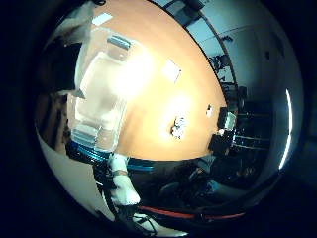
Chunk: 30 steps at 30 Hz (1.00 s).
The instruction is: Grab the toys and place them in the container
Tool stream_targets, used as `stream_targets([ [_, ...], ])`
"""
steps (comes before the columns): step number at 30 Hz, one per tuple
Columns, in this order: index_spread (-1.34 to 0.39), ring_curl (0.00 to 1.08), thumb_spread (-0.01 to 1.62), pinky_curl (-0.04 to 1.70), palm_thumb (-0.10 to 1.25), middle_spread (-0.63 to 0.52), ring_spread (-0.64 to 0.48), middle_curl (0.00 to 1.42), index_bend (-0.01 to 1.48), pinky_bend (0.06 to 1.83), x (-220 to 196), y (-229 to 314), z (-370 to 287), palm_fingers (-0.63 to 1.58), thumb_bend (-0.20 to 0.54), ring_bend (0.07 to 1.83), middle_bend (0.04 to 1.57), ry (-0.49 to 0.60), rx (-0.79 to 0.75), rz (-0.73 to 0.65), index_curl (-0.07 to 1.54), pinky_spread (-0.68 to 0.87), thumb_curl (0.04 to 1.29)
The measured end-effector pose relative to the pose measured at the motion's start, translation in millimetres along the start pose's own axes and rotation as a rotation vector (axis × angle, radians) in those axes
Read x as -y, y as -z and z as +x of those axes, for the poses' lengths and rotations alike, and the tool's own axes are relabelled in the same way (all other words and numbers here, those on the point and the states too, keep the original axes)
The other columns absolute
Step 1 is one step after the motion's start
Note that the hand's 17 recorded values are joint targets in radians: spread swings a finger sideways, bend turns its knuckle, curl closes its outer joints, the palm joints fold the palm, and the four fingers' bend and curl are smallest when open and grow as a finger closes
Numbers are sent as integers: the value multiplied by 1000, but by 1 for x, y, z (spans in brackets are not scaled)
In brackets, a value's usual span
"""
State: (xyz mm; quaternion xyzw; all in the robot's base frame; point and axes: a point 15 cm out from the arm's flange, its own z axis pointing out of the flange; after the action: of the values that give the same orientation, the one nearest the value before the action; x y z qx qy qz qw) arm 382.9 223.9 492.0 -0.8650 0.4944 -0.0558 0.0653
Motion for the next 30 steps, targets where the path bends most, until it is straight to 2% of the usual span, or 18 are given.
stream_targets([
  [2, -377, 721, 1303, 950, 793, -263, -276, 914, 489, 926, 7, -7, -2, 703, -31, 1174, 933, -1, 8, 1, 919, -379, 326],
  [4, -416, 675, 1294, 917, 713, -277, -286, 856, 374, 860, 9, -12, -2, 542, -31, 1131, 838, 1, 10, -8, 853, -368, 292],
  [6, -447, 626, 1279, 893, 645, -283, -285, 803, 339, 737, 10, -16, -2, 367, -27, 1044, 768, 5, 11, -13, 786, -267, 265],
  [8, -451, 585, 1258, 875, 596, -262, -262, 745, 315, 697, 14, -18, -3, 236, -31, 963, 663, 7, 14, -8, 736, -149, 250],
  [11, -428, 512, 1212, 823, 528, -192, -176, 634, 261, 653, 21, -18, -9, 140, -27, 828, 501, 11, 38, 15, 633, 81, 237],
  [12, -417, 472, 1188, 794, 496, -152, -114, 585, 234, 644, 23, -19, -10, 91, -30, 742, 437, 16, 45, 18, 591, 184, 233],
  [18, -426, 330, 1102, 629, 388, 6, 130, 417, 135, 598, 24, -23, -17, -70, -33, 482, 207, 83, 66, 12, 393, 429, 233],
  [22, -437, 291, 1076, 534, 341, 54, 176, 365, 133, 544, 23, -29, -27, -55, -29, 408, 178, 153, 109, -4, 306, 456, 235],
  [30, -420, 270, 1072, 428, 318, 58, 189, 318, 149, 532, 5, 0, 28, -20, -24, 364, 186, 94, 77, 44, 247, 447, 246],
])
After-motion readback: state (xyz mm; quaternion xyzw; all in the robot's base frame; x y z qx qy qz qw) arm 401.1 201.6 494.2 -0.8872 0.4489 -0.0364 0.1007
